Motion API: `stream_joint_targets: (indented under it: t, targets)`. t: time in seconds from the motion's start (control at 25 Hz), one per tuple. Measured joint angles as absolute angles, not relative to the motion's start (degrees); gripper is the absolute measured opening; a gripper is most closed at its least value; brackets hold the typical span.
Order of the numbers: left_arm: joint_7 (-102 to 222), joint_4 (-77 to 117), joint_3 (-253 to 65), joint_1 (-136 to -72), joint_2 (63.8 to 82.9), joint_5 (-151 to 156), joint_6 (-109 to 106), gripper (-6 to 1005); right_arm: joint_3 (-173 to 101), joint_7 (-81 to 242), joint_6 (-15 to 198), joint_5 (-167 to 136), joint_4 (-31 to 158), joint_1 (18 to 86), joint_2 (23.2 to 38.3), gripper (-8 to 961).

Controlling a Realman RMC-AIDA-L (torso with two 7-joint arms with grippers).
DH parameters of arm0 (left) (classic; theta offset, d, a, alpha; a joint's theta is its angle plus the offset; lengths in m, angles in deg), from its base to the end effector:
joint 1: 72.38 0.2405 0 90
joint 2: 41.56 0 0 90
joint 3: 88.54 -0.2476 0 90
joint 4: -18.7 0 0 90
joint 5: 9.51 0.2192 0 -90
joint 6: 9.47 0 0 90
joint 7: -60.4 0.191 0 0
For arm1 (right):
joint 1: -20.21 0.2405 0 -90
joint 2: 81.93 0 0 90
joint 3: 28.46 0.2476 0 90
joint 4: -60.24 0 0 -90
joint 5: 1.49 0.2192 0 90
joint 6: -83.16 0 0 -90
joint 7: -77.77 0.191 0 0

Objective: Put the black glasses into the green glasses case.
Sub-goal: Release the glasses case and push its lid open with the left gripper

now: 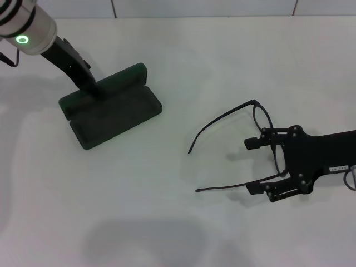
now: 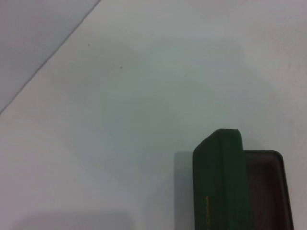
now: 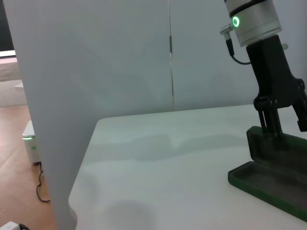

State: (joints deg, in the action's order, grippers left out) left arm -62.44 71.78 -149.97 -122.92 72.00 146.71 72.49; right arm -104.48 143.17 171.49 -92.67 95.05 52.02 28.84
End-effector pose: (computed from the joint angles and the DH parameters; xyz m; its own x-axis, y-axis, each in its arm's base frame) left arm -0.2142 0.4456 0.0064 0.8149 0.4976 -0.2971 0.3319 -0.8209 -0.4647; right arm 0.2102 0.3274 -0.0585 0.9198 -0.0191 -0.3920 -0.0337 -0.9990 -0.0305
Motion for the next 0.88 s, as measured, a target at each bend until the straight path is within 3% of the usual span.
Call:
stream_joint_targets:
  t: [0.36, 0.6, 0.8, 0.88]
  targets:
    - [-62.09, 74.39, -152.78, -120.89, 73.08, 147.3, 71.15, 847, -104.48, 143.16, 171.47, -92.66, 94.97, 51.67, 28.74, 865]
    - [-61.63, 74.68, -153.74, -120.31, 73.44, 147.44, 70.55, 678, -104.48, 143.16, 170.86, -92.68, 94.85, 51.67, 28.63, 865]
    - [-60.92, 75.49, -153.8, -119.88, 73.61, 147.17, 70.43, 445, -104.42, 143.16, 170.63, -93.14, 94.98, 51.67, 28.79, 864]
    - [-60.51, 76.79, -153.7, -119.39, 73.9, 147.0, 70.42, 404, -104.4, 143.16, 170.59, -93.16, 94.97, 51.66, 28.8, 864]
